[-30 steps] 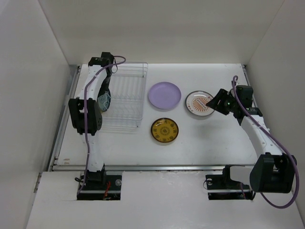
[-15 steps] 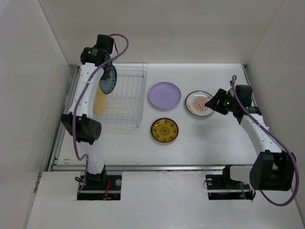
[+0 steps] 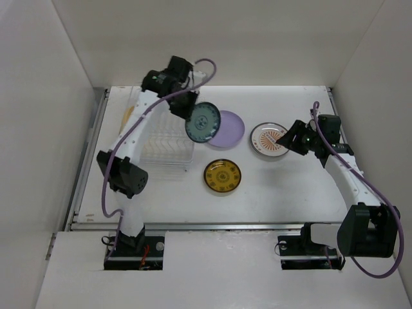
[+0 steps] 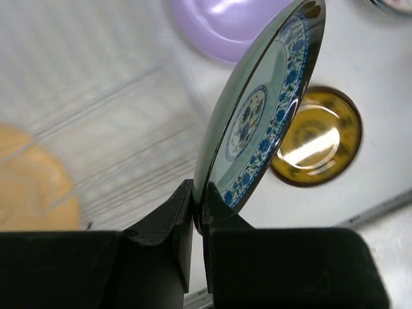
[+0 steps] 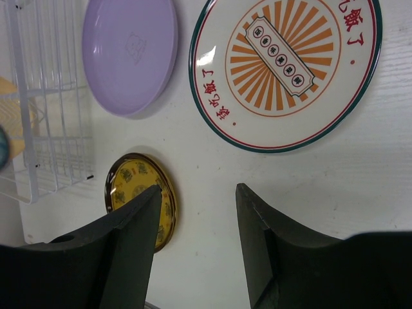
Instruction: Unload the plates from the dish rack
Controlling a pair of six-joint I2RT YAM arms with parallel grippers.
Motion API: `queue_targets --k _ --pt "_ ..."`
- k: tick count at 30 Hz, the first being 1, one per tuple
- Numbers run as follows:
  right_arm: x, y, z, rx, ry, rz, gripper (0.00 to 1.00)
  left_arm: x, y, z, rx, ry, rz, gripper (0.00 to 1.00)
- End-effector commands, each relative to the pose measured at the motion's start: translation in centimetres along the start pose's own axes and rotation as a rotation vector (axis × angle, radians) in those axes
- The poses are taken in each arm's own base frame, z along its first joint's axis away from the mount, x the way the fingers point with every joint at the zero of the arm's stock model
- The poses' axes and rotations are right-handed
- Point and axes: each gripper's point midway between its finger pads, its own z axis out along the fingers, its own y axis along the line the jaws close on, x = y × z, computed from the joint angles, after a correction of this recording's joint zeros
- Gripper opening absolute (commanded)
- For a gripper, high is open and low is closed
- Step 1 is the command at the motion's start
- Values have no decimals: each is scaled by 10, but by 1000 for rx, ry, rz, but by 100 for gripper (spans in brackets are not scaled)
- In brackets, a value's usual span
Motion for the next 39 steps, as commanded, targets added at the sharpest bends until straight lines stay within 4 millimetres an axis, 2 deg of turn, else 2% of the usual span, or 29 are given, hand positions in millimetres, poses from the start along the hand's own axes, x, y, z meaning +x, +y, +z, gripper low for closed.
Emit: queue_targets --k 1,4,7,9,11,15,16,17,18,20,23,24,26,29,31,34,35,36,37,38,39 --pt "-13 13 -4 -32 -22 -47 56 35 -69 46 231 182 92 0" --pt "-9 11 -6 -28 -15 -52 56 57 -96 76 286 268 171 0" --pt "-4 12 -8 -21 -4 -62 56 76 -109 92 323 347 222 0" --pt "-4 12 -8 -21 -4 -62 56 88 -120 91 389 392 246 0" --pt "-1 9 -7 -17 4 -67 56 99 -123 92 423 435 253 0" --pt "-1 9 -7 -17 4 -67 56 126 -123 107 410 543 283 0" --pt "0 11 -7 -25 8 -67 56 128 -123 110 413 551 290 3" --pt "1 9 -5 -22 15 -64 56 131 -122 111 413 569 286 10" --pt "1 9 -5 -22 16 -64 56 135 -122 112 413 580 284 23" --pt "1 9 -5 -22 16 -64 56 135 -120 112 407 578 298 40" --pt "-2 11 -6 -25 8 -67 56 138 -118 114 388 589 322 57" --pt "-2 11 -6 -25 8 -67 56 138 -118 114 388 589 322 60" --pt "-2 11 -6 -25 8 -67 56 134 -114 112 364 584 331 64" --pt "-4 12 -5 -25 8 -67 56 111 -114 97 341 496 351 70" --pt "-6 12 -4 -29 0 -71 56 85 -116 74 338 388 366 73" --pt "-6 12 -4 -29 0 -71 56 41 -97 52 290 213 247 74" --pt "-6 12 -4 -29 0 -71 56 25 -76 35 241 137 186 76" --pt "-6 12 -4 -29 0 -71 56 8 -54 31 142 67 145 79" --pt "-3 10 -3 -25 8 -67 56 -2 -34 22 69 19 100 82" --pt "-3 10 -3 -25 8 -67 56 -10 -14 5 -7 -38 43 84" --pt "-4 9 -3 -17 4 -67 56 -19 18 -5 -97 -86 1 86"
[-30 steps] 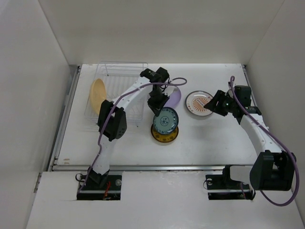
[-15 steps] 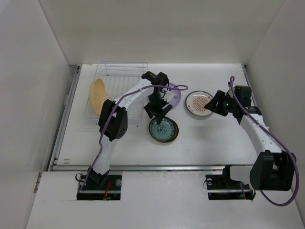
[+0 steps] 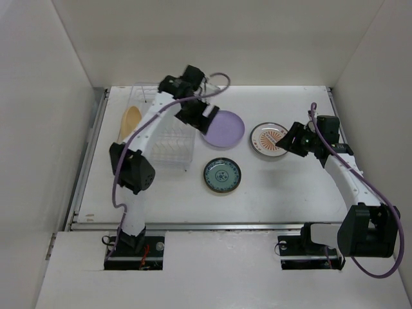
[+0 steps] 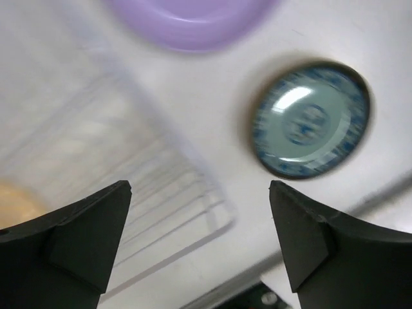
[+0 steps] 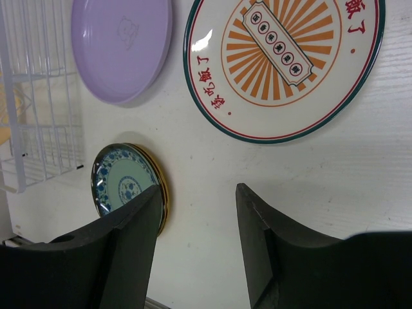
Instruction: Unload the plates from the dish rack
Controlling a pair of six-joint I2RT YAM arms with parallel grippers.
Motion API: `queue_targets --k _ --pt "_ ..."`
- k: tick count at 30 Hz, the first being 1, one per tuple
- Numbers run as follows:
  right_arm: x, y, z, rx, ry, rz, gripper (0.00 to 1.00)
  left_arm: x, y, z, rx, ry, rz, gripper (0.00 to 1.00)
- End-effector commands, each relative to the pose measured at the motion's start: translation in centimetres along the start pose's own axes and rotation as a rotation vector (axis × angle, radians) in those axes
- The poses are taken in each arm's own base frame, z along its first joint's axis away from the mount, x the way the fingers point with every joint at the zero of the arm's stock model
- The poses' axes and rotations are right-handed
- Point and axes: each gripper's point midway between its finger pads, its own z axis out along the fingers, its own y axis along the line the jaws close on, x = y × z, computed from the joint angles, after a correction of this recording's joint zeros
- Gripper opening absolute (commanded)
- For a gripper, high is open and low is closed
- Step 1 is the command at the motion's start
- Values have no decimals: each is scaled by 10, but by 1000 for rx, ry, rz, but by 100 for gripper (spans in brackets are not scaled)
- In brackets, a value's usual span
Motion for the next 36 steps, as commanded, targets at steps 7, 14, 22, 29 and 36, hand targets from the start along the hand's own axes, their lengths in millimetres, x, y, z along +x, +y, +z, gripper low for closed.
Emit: queue_targets --k 7,14,22,29,36 --pt "-13 7 5 -22 -22 -30 56 37 221 -184 -1007 -169 -305 100" --pt "-10 4 12 -23 -2 -32 56 102 270 -151 -949 101 -424 100" --pt "-10 4 12 -23 -2 -32 56 131 275 -119 -841 169 -496 76" --pt "-12 5 12 -26 -9 -35 56 132 282 -121 -842 159 -546 0" --pt "-10 4 12 -23 -2 -32 56 96 261 -193 -904 -86 -555 0"
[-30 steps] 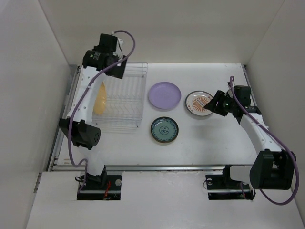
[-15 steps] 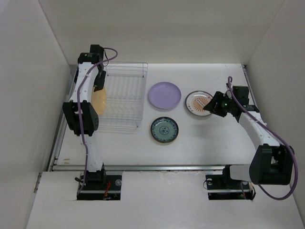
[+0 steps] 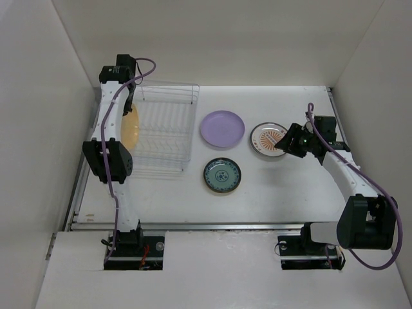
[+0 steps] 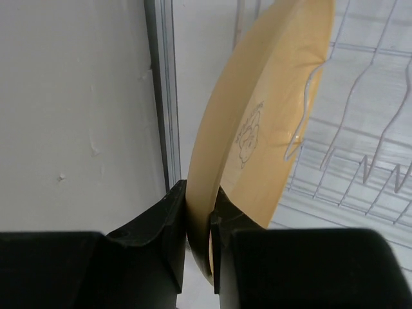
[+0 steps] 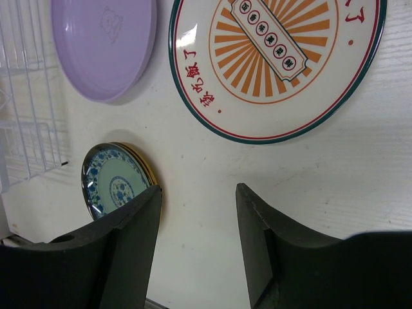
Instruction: Unload the plates from the dish rack
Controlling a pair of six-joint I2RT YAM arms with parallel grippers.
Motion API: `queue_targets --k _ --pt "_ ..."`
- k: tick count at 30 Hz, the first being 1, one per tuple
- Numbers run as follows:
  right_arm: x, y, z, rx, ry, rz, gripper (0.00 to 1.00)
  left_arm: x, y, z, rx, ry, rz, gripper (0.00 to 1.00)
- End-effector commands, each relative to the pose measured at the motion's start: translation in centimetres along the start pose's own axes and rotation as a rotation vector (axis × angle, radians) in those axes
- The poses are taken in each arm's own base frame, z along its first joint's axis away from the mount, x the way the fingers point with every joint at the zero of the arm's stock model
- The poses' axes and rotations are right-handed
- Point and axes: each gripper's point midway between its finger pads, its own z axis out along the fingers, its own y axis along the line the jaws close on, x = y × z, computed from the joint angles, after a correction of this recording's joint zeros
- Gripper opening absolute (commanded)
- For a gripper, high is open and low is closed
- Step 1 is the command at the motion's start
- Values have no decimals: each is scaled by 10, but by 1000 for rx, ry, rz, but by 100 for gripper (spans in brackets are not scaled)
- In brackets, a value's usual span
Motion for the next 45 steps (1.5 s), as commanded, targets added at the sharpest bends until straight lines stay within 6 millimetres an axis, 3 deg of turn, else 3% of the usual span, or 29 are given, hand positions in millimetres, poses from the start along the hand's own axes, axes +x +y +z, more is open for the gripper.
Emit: queue_targets --k 1,2,7,9,10,13,14,15,16,18,20,22,26,29,33,34,38,45 --pt "-17 14 -3 -41 -46 -49 56 -25 36 -81 -43 -252 -165 0" --pt "-20 16 -4 -44 -54 -52 56 -28 35 -101 -35 -308 -170 0" --pt "-22 18 -5 -44 -54 -52 56 -49 28 -155 57 -524 -222 0" --pt "-23 19 -7 -48 -62 -56 56 -51 19 -172 150 -585 -266 0" --pt "-23 19 -7 -48 -62 -56 56 -61 1 -180 267 -634 -254 0" --pt "-21 17 -4 -43 -50 -51 56 -70 -32 -180 342 -625 -212 0" --pt "-24 17 -3 -40 -44 -47 56 -77 -25 -167 256 -597 -238 0" --pt "-23 19 -3 -51 -39 -48 56 -74 -16 -167 214 -589 -250 0" --pt "-24 21 -5 -51 -39 -48 56 -73 -20 -151 183 -541 -239 0" --pt "-26 21 -7 -46 -50 -51 56 -59 -15 -125 105 -453 -228 0" --pt "-30 24 -13 -47 -74 -61 56 -53 -13 -116 95 -437 -224 0" --pt "-32 24 -15 -41 -86 -73 56 -52 -24 -115 171 -442 -213 0" --pt "-31 27 -13 -65 -75 -65 56 -70 -56 -154 323 -562 -173 0" --pt "-30 29 -13 -74 -71 -54 56 -79 -66 -158 336 -565 -155 0" --pt "-32 29 -19 -58 -91 -57 56 -70 -58 -126 210 -473 -152 0" --pt "-32 29 -19 -58 -91 -57 56 -69 -48 -118 156 -460 -169 0" --pt "-30 28 -19 -54 -83 -54 56 -52 -39 -61 62 -311 -136 0" --pt "-36 31 -17 -66 -87 -58 56 -39 -37 -9 -15 -164 -72 0"
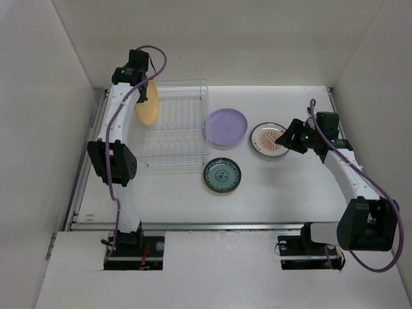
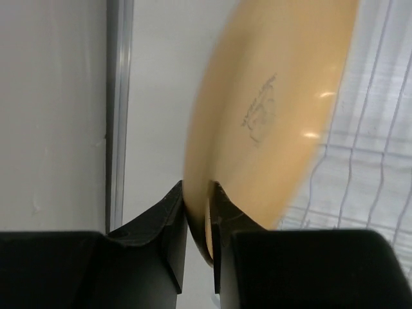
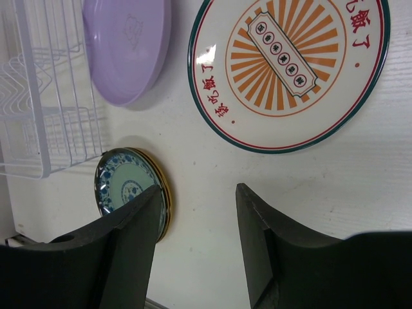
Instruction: Unload the plates from the dish rack
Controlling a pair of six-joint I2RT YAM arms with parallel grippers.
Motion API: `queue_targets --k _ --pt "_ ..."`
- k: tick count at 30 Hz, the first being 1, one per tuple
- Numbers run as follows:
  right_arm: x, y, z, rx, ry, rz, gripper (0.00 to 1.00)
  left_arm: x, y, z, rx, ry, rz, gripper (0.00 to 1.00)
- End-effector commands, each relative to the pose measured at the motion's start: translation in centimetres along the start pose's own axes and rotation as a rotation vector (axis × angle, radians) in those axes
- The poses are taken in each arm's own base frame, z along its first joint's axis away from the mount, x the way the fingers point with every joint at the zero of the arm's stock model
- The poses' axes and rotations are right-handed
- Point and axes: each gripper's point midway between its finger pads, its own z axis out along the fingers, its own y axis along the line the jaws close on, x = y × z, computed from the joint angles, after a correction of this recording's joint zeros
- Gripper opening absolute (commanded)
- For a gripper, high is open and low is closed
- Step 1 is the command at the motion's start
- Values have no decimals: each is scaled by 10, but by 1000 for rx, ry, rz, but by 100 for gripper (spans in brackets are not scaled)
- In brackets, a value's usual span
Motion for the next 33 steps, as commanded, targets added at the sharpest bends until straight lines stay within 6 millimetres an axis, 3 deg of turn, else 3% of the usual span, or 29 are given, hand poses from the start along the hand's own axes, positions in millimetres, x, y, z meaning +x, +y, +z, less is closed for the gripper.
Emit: queue_targets --k 1,2,6,14,22,23,27,31,33 --pt "-25 19 -7 -43 -64 -42 56 27 23 12 -110 117 92 0" --pt "-22 17 -6 -40 -57 -39 56 31 21 20 -122 137 103 0" --pt "-21 17 -6 -40 -57 -39 56 38 50 31 -190 172 70 0" --pt "-19 17 -7 -40 -57 -39 56 36 93 30 -254 155 25 0" --pt "-19 18 -7 -48 -53 -48 56 12 90 22 -187 84 37 0" --pt "-19 18 -7 -48 -53 -48 56 9 90 14 -172 63 28 0" --pt "-19 18 -7 -48 -53 -48 56 -21 60 -20 -72 -65 34 0" --pt "-17 16 -5 -44 -46 -44 56 -69 32 -80 57 -291 -11 0" --pt "-15 16 -2 -49 -33 -40 56 -79 16 -101 121 -361 -31 0"
